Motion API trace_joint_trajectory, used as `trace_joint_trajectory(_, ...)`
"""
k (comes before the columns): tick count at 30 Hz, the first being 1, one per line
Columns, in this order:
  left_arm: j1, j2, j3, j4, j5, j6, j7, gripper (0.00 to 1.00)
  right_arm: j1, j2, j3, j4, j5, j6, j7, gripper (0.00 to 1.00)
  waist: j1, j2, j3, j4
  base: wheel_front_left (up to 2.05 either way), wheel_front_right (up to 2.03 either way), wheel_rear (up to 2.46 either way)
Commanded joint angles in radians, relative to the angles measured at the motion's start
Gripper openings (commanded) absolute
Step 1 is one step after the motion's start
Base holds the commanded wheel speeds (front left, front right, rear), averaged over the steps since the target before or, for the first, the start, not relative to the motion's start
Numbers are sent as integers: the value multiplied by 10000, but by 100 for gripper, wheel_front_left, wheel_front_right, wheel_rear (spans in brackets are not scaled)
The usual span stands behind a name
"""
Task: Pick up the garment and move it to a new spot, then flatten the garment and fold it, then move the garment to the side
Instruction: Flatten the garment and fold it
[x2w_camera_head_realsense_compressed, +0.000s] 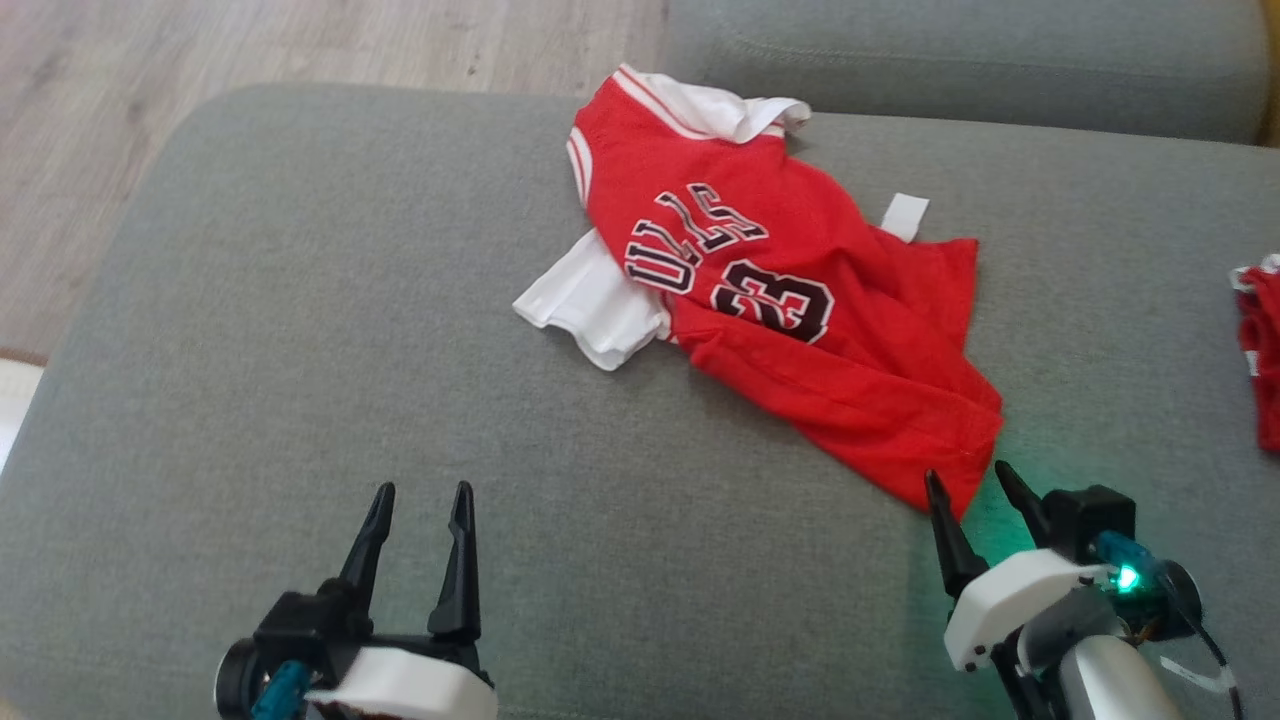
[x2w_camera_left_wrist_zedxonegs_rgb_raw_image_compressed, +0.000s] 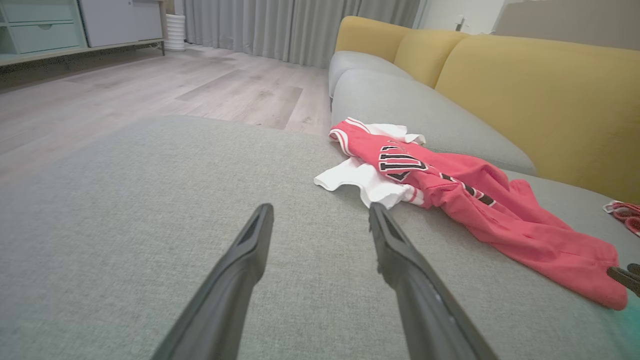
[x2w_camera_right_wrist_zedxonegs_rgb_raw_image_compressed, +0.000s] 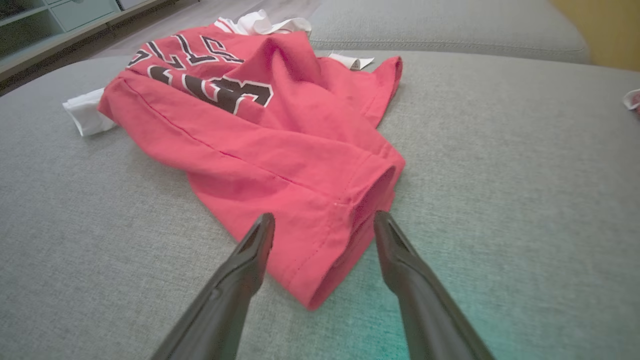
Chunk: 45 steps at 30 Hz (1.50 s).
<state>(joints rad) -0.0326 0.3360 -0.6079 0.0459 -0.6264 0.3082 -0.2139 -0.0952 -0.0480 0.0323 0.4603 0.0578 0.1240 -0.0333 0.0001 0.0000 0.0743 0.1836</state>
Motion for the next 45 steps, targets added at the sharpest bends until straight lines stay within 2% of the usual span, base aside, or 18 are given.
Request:
trace_joint_trajectory(1, -385, 205, 425, -343, 35, 66, -12, 100, -445, -25, 313, -283, 113, 67, 90, 100, -1, 0, 154, 170, 0, 0, 0)
trace_joint_trajectory(12, -470, 254, 455, -352, 28, 104, -24, 100, -1140, -23, 260, 430, 248, 67, 79, 100, -1, 0, 409, 404, 0, 0, 0)
trace_joint_trajectory(13, -478, 259, 460, -351, 24, 104, -28, 100, -1218, -23, 279, 511, 257, 67, 62, 88, -1, 0, 424, 403, 0, 0, 0)
trace_joint_trajectory(14, -484, 264, 466, -349, 19, 105, -31, 100, -1295, -23, 315, 577, 258, 67, 40, 45, -1, 0, 437, 397, 0, 0, 0)
trace_joint_trajectory(15, -487, 267, 471, -348, 17, 110, -36, 100, -1373, -23, 343, 623, 252, 67, 4, 32, -1, 0, 449, 384, 0, 0, 0)
trace_joint_trajectory(16, -489, 267, 468, -345, 21, 121, -39, 100, -1440, -23, 358, 644, 226, 67, -37, 6, -1, 0, 454, 367, 0, 0, 0)
trace_joint_trajectory(17, -489, 265, 464, -344, 25, 134, -40, 100, -1494, -23, 367, 641, 208, 67, -99, 0, -1, 0, 454, 345, 0, 0, 0)
trace_joint_trajectory(21, -452, 273, 477, -338, 13, 192, -49, 100, -1602, -23, 537, 425, -191, 67, -292, 0, -1, 0, 391, 181, 0, 0, 0)
trace_joint_trajectory(25, -387, 291, 489, -317, -20, 222, -59, 100, -1311, -23, 923, -470, -288, 67, -214, 0, -1, 0, 243, -46, 0, 0, 0)
trace_joint_trajectory(34, -206, 341, 489, -372, -78, 290, -67, 100, 1164, -22, 1999, -3502, -325, 67, 842, 0, -1, 0, -39, -531, 0, 0, 0)
trace_joint_trajectory(37, -156, 377, 499, -381, -101, 296, -71, 100, 1946, -22, 2472, -4064, -275, 67, 1164, 0, -1, 0, -104, -694, 0, 0, 0)
trace_joint_trajectory(40, -132, 390, 476, -363, -112, 289, -62, 100, 2385, -57, 2852, -4099, -544, 67, 1284, 0, -1, 0, -179, -838, 0, 0, 0)
trace_joint_trajectory(41, -130, 387, 463, -358, -116, 286, -57, 100, 2481, -80, 2913, -4026, -650, 67, 1276, 8, -1, 0, -207, -875, 0, 0, 0)
trace_joint_trajectory(42, -125, 384, 449, -351, -118, 284, -53, 100, 2569, -102, 2961, -3916, -742, 67, 1271, 38, -1, 0, -240, -910, 0, 0, 0)
trace_joint_trajectory(43, -115, 383, 434, -342, -122, 282, -48, 100, 2652, -127, 2989, -3799, -821, 67, 1258, 96, -1, 0, -278, -941, 0, 0, 0)
trace_joint_trajectory(45, -85, 381, 412, -324, -135, 282, -43, 100, 2832, -170, 2994, -3571, -917, 67, 1249, 100, -1, 0, -351, -983, 0, 0, 0)
